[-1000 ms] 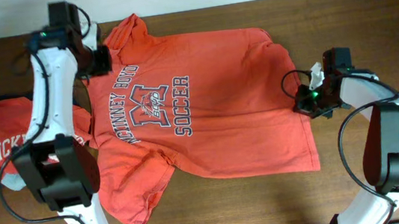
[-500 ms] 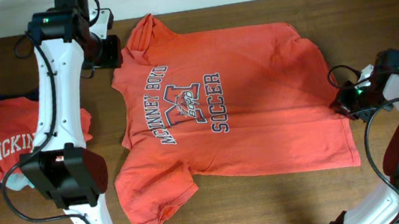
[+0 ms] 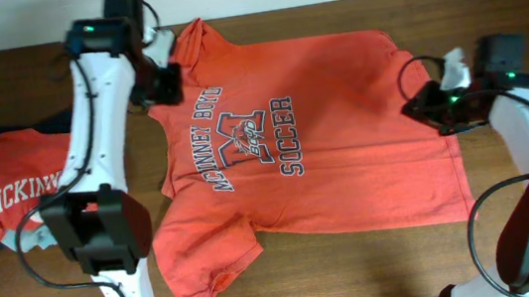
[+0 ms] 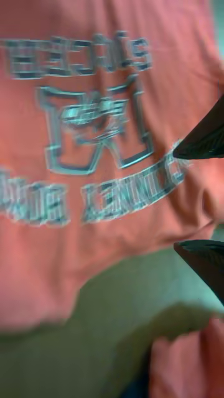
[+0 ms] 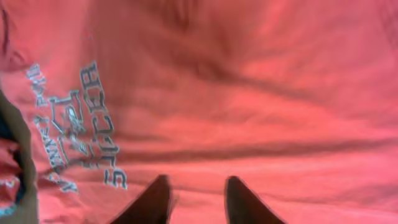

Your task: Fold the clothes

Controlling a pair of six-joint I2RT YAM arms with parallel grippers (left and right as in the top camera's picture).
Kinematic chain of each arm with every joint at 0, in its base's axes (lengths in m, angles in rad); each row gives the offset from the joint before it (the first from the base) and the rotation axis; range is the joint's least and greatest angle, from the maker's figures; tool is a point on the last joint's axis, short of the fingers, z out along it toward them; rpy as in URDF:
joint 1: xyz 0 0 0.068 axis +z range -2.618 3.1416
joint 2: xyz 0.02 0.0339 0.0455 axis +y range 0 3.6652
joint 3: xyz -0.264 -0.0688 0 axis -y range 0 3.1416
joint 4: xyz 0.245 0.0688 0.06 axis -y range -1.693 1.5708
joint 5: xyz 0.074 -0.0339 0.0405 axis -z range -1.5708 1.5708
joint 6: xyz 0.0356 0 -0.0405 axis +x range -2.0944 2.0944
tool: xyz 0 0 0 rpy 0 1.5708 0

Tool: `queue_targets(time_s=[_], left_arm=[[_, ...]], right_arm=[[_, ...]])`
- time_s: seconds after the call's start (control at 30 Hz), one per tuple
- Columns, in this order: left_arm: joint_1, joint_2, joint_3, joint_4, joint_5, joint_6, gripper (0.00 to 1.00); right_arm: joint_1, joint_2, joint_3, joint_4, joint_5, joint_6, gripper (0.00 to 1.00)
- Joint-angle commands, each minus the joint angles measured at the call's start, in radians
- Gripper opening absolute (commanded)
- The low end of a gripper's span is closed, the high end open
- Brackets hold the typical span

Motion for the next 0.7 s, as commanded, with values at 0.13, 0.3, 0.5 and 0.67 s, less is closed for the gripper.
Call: queue_targets(time_s=[0.13, 0.3, 0.5, 0.67], left_arm=[[0.014, -0.008, -0.063, -0.188, -0.014, -0.077, 0.38], [0.027, -0.103, -0.068, -0.277, -0.027, -0.091, 0.38], [0.026, -0.399, -0.195, -0.277, -0.183, -0.197, 0.4], [0.029, -0.647, -0.559, -0.232, -0.299, -0.359, 0.49]], right_arm=[[-0.062, -0.02, 0.005, -0.108, 0.037, -0.034, 0.44], [-0.114, -0.13, 0.005, -0.201, -0.031, -0.07, 0.47], [-0.116, -0.359, 0.005, -0.315, 0.062, -0.043, 0.61], [-0.116, -0.35, 0.002, -0.402, 0.242, 0.069, 0.82]])
